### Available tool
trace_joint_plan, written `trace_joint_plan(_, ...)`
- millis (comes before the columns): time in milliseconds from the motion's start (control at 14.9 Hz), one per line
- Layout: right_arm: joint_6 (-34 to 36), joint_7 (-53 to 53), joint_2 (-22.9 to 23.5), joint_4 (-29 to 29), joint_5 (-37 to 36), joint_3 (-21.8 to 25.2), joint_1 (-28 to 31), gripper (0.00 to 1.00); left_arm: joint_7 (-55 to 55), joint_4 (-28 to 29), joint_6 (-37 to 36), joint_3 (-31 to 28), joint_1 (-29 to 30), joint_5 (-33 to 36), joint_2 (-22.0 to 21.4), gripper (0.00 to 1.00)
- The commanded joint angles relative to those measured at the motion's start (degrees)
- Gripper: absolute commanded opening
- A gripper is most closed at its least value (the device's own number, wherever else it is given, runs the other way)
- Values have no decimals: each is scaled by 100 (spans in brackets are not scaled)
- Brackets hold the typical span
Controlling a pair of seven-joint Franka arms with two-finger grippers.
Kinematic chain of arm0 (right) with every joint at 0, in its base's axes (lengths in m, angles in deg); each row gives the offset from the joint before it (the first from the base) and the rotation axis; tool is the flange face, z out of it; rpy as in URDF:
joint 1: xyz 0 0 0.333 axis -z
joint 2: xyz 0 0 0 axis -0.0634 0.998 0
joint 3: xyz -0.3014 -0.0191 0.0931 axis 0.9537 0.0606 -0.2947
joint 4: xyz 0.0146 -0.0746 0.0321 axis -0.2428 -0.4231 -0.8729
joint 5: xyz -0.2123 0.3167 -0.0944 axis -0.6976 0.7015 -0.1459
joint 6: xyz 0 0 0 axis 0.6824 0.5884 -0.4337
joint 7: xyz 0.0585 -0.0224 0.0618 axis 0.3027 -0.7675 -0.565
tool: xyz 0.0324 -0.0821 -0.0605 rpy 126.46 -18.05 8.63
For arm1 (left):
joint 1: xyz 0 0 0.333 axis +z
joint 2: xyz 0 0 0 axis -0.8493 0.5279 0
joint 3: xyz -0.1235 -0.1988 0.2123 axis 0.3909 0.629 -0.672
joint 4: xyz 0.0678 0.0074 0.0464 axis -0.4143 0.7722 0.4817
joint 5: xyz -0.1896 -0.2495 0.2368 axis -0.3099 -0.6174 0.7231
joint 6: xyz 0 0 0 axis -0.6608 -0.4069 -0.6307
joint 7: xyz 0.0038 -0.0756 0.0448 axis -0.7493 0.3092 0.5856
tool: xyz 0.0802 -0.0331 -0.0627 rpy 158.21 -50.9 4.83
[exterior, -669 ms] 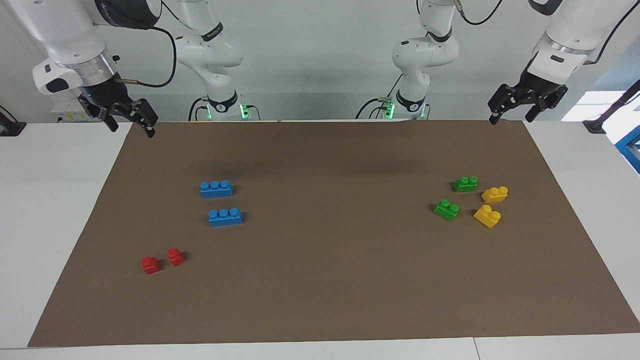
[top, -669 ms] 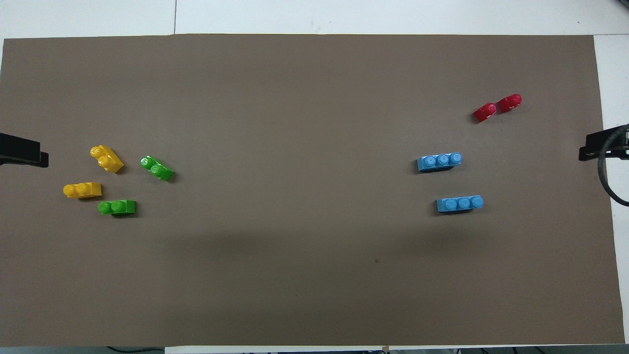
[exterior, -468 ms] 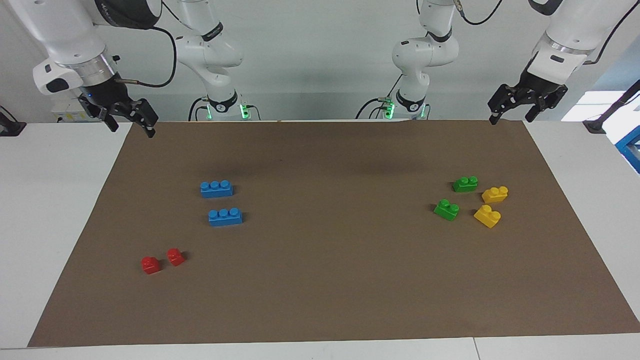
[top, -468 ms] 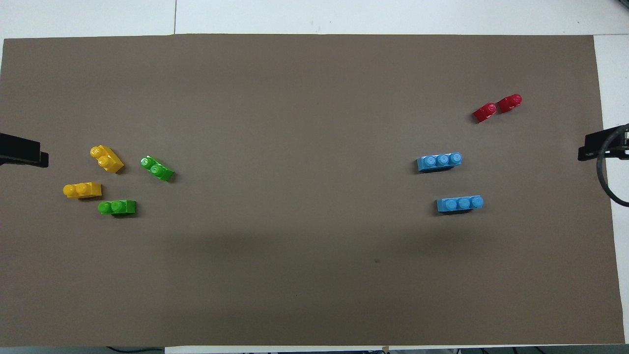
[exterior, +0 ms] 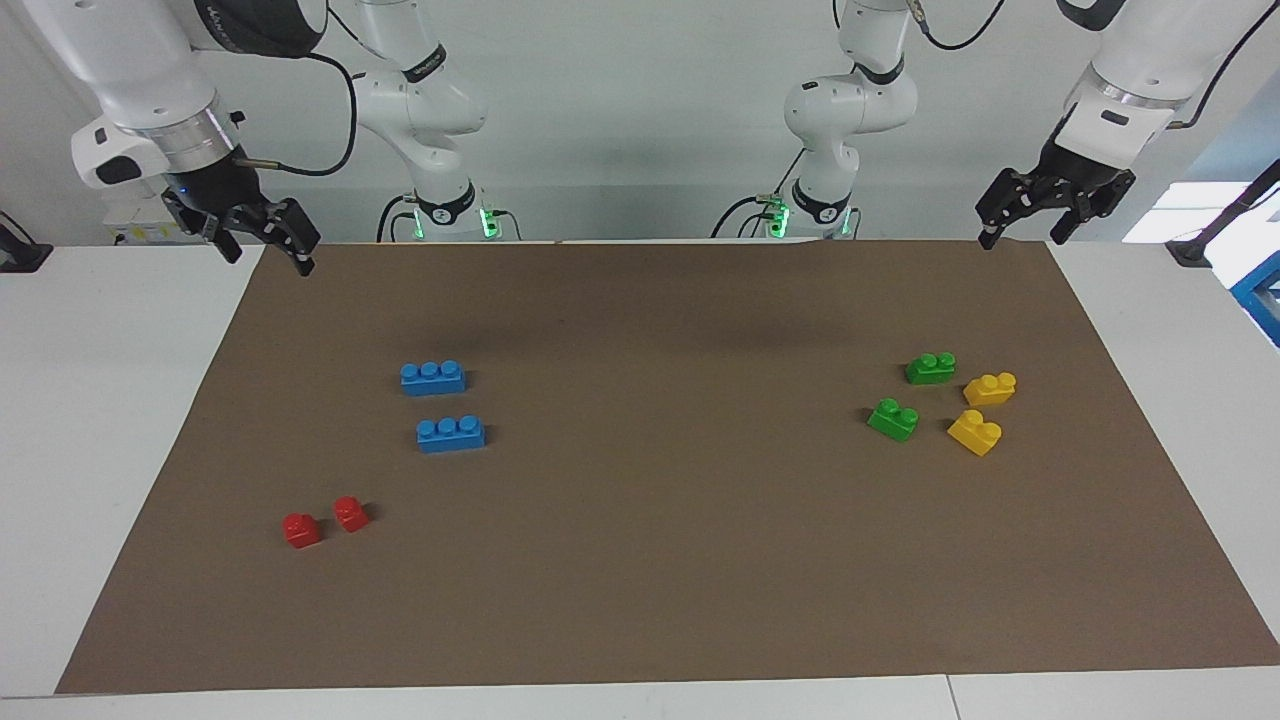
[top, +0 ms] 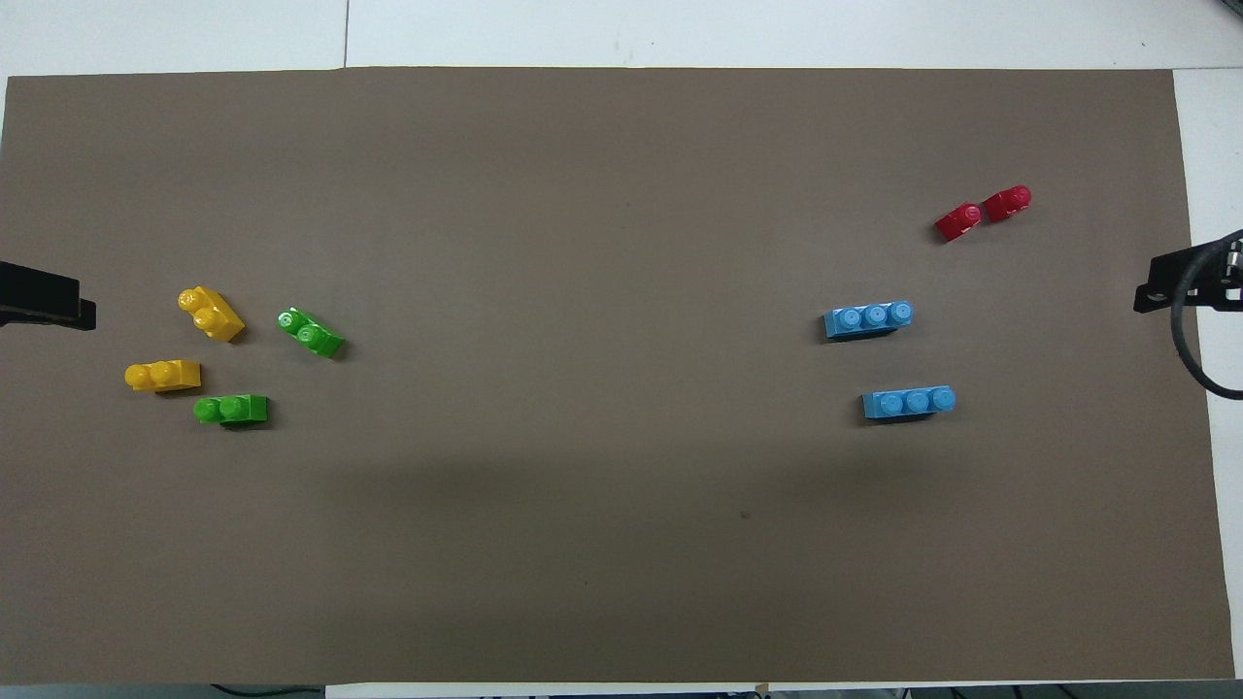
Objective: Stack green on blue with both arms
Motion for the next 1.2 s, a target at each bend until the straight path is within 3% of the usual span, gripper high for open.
trace_joint_plan(0, -353, 717, -130, -286, 191, -29, -3, 100, 556, 280, 37, -9, -75, 27, -205, 100)
trace_joint_plan(201, -452, 1795, 71, -357, 435, -38, 6, 99, 1926, 877, 501, 43, -137, 10, -469, 100)
trace_joint_plan(535, -775, 4218, 782, -322, 1839, -20, 120, 98, 3651, 2450, 1811, 44, -435, -175, -1015, 100)
trace_joint_plan(669, -1223, 5153, 1064, -330, 2054, -20, 24, 98, 4160, 2741, 2119, 44, -506, -175, -919, 100)
trace_joint_plan(870, -1620, 5403, 1424, -348, 2211, -29, 6, 98, 4916, 3348, 3129, 44, -532, -175, -743, 100)
trace_joint_plan(1138, -1726, 5438, 1715, -436, 2467, -37, -29, 98, 5858, 3472, 3920, 35, -620, -166, 82, 100)
